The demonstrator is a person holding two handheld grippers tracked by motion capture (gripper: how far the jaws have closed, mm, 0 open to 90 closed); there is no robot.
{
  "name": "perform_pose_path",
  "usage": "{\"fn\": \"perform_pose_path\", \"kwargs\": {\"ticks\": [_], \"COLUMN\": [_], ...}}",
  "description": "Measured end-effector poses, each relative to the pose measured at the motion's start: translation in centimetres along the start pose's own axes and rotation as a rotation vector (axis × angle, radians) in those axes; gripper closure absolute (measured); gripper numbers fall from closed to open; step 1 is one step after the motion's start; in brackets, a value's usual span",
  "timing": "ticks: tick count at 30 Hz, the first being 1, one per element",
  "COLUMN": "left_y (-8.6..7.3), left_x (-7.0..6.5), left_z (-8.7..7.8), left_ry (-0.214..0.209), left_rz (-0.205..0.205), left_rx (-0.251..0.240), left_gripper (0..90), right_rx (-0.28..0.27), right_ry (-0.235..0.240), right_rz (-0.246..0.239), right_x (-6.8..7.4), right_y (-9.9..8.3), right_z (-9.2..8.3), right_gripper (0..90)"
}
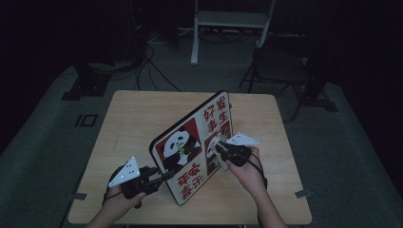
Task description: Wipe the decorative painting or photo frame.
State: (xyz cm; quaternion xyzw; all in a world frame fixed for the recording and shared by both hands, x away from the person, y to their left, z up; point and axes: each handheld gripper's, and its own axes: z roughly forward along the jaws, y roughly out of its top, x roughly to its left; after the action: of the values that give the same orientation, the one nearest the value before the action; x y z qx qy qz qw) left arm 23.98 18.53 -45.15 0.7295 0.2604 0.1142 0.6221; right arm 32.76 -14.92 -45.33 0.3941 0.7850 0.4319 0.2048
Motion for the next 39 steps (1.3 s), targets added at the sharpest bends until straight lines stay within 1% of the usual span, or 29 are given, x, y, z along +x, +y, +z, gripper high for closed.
{"fn": "perform_pose_path", "kwargs": {"ticks": [5,9,17,18,22,28,30,39], "left_y": [0.0,0.0,0.0,0.0,0.0,0.0,0.0,0.0], "left_x": [0.0,0.0,-0.1,-0.1,0.0,-0.1,-0.1,-0.1], "left_z": [0.0,0.0,0.1,0.1,0.1,0.1,0.1,0.1], "left_ry": [-0.001,-0.009,-0.008,-0.007,-0.009,-0.007,-0.009,-0.004], "left_rz": [0.000,-0.004,-0.001,-0.001,-0.003,-0.001,-0.006,-0.001], "left_rx": [0.000,0.001,0.004,0.004,0.003,0.005,0.003,0.006], "left_gripper": [70.7,70.4,70.2,70.2,70.2,70.2,70.2,70.3], "right_rx": [0.034,0.050,0.084,0.096,0.105,0.124,0.134,0.181], "right_ry": [0.003,0.004,0.006,0.006,0.004,0.005,0.005,0.009], "right_rz": [0.006,0.011,0.026,0.025,0.024,0.035,0.036,0.041], "right_x": [-0.2,-0.4,-0.5,-0.5,-0.6,-0.6,-0.7,-0.9], "right_y": [-1.1,-1.7,-3.0,-3.2,-3.6,-4.2,-4.4,-5.3], "right_z": [0.4,0.7,1.2,1.3,1.5,1.8,1.9,2.3], "right_gripper": [77.8,77.8,77.9,77.9,77.9,77.9,77.9,78.0]}}
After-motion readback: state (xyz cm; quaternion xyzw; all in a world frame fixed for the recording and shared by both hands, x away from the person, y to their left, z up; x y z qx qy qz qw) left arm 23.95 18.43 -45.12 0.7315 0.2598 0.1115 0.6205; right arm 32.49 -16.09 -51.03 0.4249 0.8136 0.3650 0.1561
